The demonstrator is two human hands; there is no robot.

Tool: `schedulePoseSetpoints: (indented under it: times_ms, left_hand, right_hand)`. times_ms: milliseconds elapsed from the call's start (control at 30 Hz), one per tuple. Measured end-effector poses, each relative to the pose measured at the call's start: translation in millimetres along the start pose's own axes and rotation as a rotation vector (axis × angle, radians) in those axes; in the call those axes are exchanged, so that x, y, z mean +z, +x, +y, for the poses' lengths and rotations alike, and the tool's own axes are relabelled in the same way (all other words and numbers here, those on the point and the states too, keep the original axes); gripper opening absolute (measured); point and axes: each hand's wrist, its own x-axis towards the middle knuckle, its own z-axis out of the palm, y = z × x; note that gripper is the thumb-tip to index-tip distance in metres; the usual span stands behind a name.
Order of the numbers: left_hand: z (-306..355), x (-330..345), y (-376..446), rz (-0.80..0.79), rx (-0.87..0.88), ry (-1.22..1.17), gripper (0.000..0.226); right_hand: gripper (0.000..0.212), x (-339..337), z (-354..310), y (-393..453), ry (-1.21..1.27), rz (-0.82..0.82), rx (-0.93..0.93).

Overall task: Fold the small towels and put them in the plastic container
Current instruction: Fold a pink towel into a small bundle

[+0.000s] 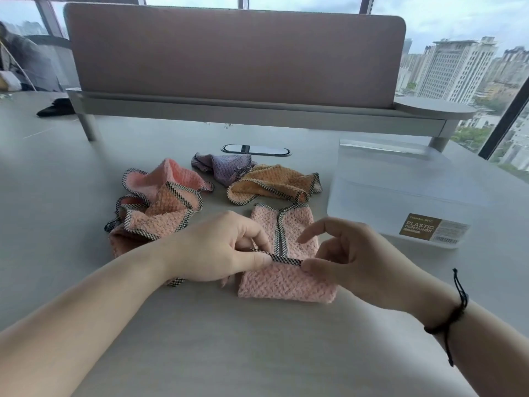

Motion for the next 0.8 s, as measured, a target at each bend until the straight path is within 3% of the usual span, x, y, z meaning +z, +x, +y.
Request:
schedulePoseSetpoints:
  times_ms: [200,400,600,700,800]
  left_hand:
    - [-2,-2,1,0.022,-0.071,0.018,0.009]
    - [-2,-2,2,0.014,-0.080,0.077,0.010]
    - [-5,-3,2,0.030,-0.080,0.024,0.008]
    - [-4,-3,1,0.004,-0.084,-0.035,0.012]
    - [-1,-3,-1,-0.031,-0.086,-0.067,0.030]
  right_hand:
    - [0.033,10,6,4,-0.126,0.036,-0.019]
    - [0.062,3,11,6,0.062,-0.039,-0.023]
    - [0.028,5,13,8,0.020,-0.047,0.034]
    - [0.022,6,14,7,-0.011,-0.019,0.048]
    - [0.024,7,13,6,-0.048,-0.005,0.045]
